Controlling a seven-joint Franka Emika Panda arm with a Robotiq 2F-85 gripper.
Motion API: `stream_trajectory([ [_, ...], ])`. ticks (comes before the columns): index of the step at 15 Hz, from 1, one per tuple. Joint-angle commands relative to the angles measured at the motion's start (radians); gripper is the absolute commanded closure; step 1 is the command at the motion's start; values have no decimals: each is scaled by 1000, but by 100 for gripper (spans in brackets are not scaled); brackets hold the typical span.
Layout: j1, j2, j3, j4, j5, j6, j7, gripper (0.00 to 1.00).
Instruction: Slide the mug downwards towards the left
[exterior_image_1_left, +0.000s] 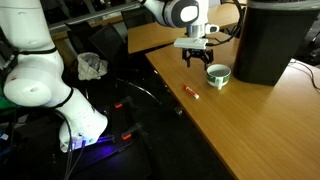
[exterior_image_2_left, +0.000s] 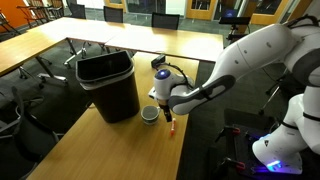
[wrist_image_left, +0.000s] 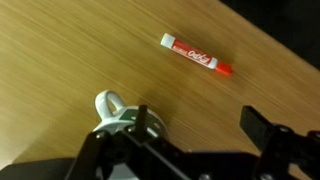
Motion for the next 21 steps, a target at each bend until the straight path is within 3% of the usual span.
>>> stream_trajectory([
  [1, -16, 161, 18, 188, -45, -34, -46, 0],
  [2, -19, 202, 23, 234, -47, -43, -58, 0],
  [6, -14, 332, 43, 370, -66, -60, -86, 17],
  [7, -9, 355, 45, 393, -74, -63, -86, 36],
  [8, -8, 373, 49, 411, -79, -62, -85, 45],
  [15, -14, 374, 52, 421, -86, -83, -57, 98],
  [21, 1, 312, 53, 340, -57, -72, 55, 97],
])
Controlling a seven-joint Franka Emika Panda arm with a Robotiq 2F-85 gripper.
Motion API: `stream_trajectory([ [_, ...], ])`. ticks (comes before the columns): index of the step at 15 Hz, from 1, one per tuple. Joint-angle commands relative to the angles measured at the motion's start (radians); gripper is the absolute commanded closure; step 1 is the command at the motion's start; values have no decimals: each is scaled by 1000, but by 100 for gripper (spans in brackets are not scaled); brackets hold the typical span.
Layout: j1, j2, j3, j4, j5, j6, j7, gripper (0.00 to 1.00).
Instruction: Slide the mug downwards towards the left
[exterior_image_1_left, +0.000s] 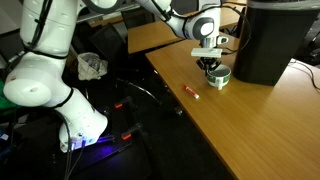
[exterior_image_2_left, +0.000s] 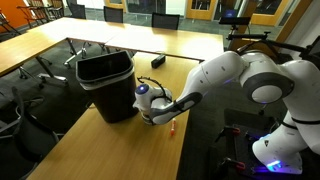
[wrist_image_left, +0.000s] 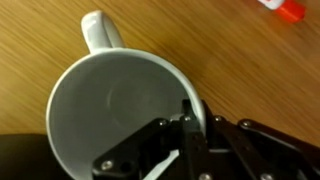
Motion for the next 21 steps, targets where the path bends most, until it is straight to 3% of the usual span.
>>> stream_trajectory([
  [1, 10, -84, 7, -89, 19, -16, 93, 97],
  [5, 22, -173, 41, -213, 46, -23, 137, 97],
  [11, 49, -293, 124, -412, 90, 20, 91, 97],
  [16, 85, -341, 169, -521, 72, 113, 44, 97],
  [21, 90, -352, 170, -601, 49, 276, 23, 97],
])
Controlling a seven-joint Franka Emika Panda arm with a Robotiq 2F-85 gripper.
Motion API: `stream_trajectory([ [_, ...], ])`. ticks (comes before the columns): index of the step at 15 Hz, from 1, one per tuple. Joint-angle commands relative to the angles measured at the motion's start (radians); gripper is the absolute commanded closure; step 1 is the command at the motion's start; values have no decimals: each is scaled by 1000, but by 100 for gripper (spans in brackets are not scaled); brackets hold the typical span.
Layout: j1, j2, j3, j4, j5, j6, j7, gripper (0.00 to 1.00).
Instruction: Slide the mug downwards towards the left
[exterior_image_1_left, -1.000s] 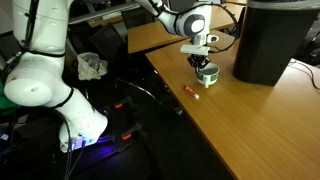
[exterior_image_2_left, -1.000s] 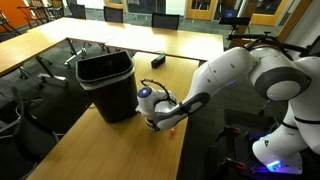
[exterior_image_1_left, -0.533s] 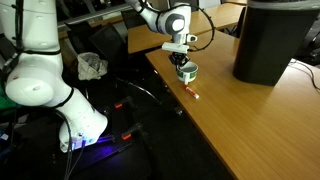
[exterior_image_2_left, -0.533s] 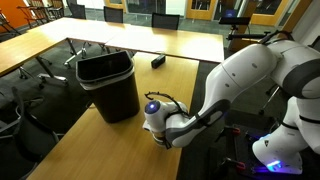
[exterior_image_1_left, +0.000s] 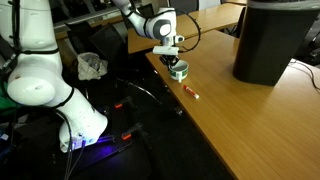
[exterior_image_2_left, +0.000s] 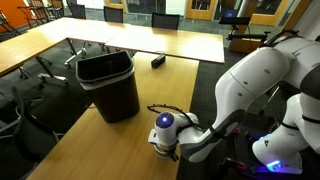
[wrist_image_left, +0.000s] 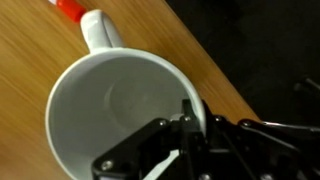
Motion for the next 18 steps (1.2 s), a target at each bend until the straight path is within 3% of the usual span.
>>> stream_trajectory([
  [1, -3, -44, -8, -68, -19, 98, -28, 97],
  [2, 2, -49, -15, -77, -32, 116, -20, 97],
  [4, 9, -62, -25, -89, -58, 106, -18, 64],
  [8, -6, -127, -14, -117, -72, 39, -56, 34],
  [12, -27, -254, -8, -122, 14, -114, -88, 6],
  [13, -25, -291, -24, -119, 17, -158, -71, 1],
  [18, -16, -411, -89, -94, 10, -345, -57, 0],
])
